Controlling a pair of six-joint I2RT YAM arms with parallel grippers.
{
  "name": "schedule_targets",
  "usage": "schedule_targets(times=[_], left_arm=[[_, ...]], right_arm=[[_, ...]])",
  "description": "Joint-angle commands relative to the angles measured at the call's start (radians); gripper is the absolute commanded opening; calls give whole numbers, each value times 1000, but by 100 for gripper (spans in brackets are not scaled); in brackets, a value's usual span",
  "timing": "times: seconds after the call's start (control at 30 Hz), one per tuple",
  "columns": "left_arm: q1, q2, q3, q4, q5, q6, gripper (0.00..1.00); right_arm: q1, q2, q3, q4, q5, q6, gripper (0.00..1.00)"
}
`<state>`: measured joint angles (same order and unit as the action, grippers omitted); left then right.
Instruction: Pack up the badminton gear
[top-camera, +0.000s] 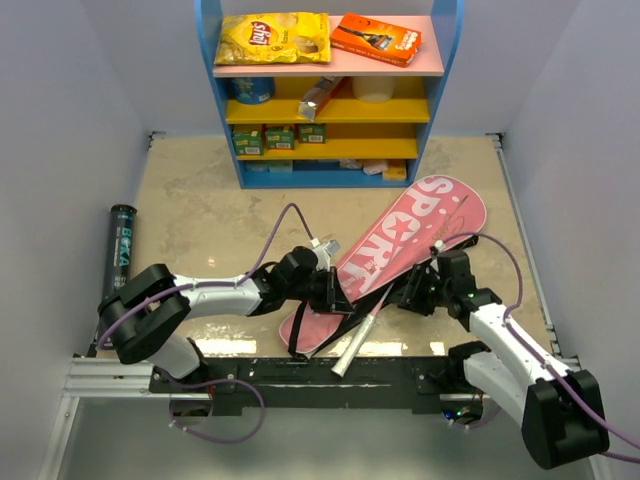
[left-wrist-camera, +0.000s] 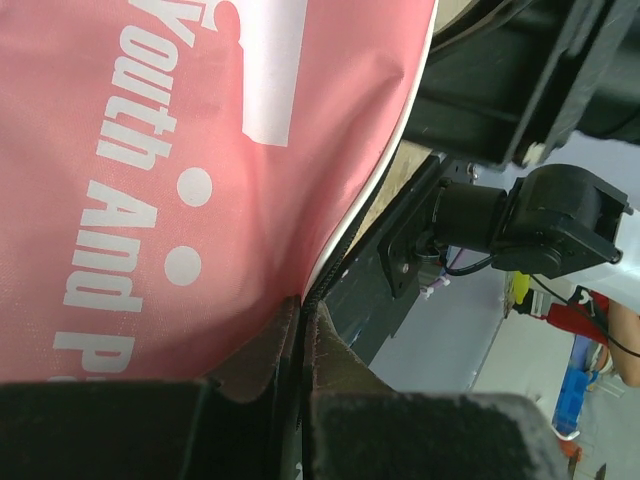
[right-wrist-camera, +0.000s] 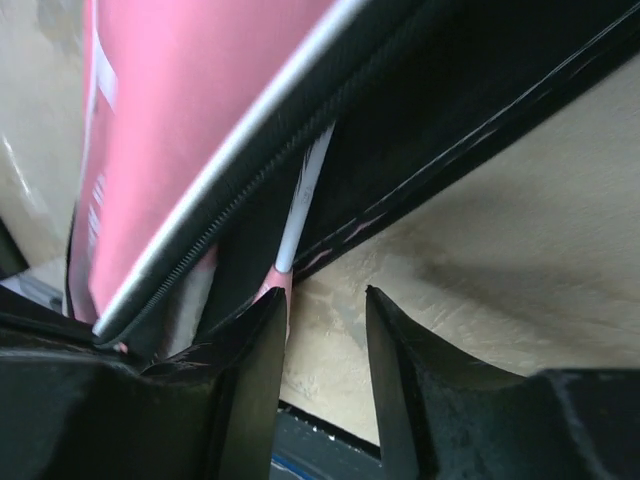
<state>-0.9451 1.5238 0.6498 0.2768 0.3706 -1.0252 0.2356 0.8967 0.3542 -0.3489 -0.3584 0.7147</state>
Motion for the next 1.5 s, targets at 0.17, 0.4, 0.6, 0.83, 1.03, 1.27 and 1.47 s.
schedule_targets(times=[0.17,0.4,0.6,0.83,1.03,1.27,1.47], left_arm=[[-4,-24,36,55,33,10,0],[-3,-27,30,45,28,14,0],[-3,-17,31,62,42,5,0],[-3,-16,34,59,45,4,0],[-3,-11,36,59,45,5,0],[-6,-8,45,61,53,8,0],[-6,-4,47,58,57,7,0]], right_arm=[[114,-91,-129,278,53,226,33],[114,-194,-161,260,122,256,31],[114,-145,-178,303,125,253,32],[116,-165,-196,323,151,258,33],[116,-166,-213,340,157,259,32],[116,-121,-244,438,162,272,32],[116,-24,-264,553,162,279,32]])
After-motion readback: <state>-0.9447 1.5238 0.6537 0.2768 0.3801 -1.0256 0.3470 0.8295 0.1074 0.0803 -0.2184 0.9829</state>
